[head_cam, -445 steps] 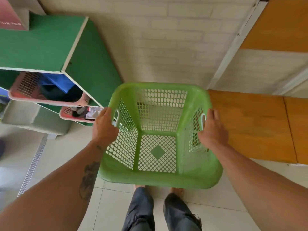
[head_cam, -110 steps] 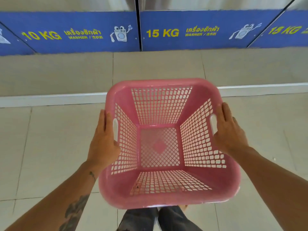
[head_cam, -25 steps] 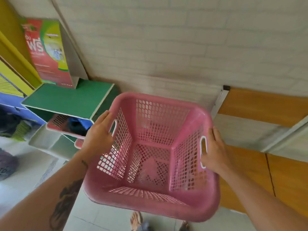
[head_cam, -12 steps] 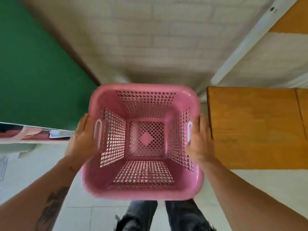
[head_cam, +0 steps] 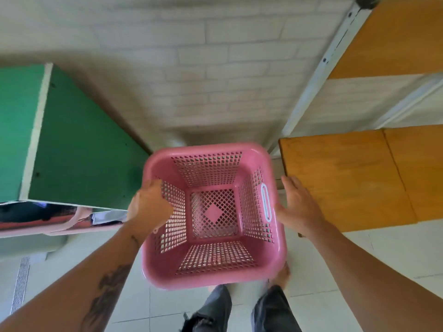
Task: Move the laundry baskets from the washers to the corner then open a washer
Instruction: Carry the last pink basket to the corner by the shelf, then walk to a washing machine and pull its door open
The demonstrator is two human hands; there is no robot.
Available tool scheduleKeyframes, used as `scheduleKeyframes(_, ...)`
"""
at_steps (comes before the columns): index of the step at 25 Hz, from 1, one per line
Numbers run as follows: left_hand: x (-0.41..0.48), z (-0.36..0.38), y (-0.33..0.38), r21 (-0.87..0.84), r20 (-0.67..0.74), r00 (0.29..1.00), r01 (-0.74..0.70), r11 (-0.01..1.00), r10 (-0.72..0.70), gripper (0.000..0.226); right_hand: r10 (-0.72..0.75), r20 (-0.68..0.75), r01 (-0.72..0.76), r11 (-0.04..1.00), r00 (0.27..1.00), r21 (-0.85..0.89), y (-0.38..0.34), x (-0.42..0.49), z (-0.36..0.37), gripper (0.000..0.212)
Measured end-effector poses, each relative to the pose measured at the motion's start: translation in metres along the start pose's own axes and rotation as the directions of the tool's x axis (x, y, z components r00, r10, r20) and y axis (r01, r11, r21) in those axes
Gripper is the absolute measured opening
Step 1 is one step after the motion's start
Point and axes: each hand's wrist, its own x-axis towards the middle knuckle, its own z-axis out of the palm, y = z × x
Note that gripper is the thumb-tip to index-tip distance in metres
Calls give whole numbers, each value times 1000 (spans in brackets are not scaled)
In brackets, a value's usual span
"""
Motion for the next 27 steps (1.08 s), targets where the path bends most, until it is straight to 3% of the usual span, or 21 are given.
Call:
scheduleKeyframes(6,-60,-68,131,-8,48,935,-351,937,351,49,142,-54,-128,972,988,198,35,-100,-106,68)
scheduleKeyframes(13,-178,-61,331,169,201,705,-709,685,680,52,348,-161,-246,860,923,447,172,-251,-205,56)
scheduleKeyframes(20,-378,15,519,207,276,458,-887,412,845,53,589,-318,-405,774,743,486,362,-446,-249,68)
scheduleKeyframes(27,-561,102,688,155,356,187,-978,140,916,56,788,-368,-592,614,493,522,516,-622,-275,63)
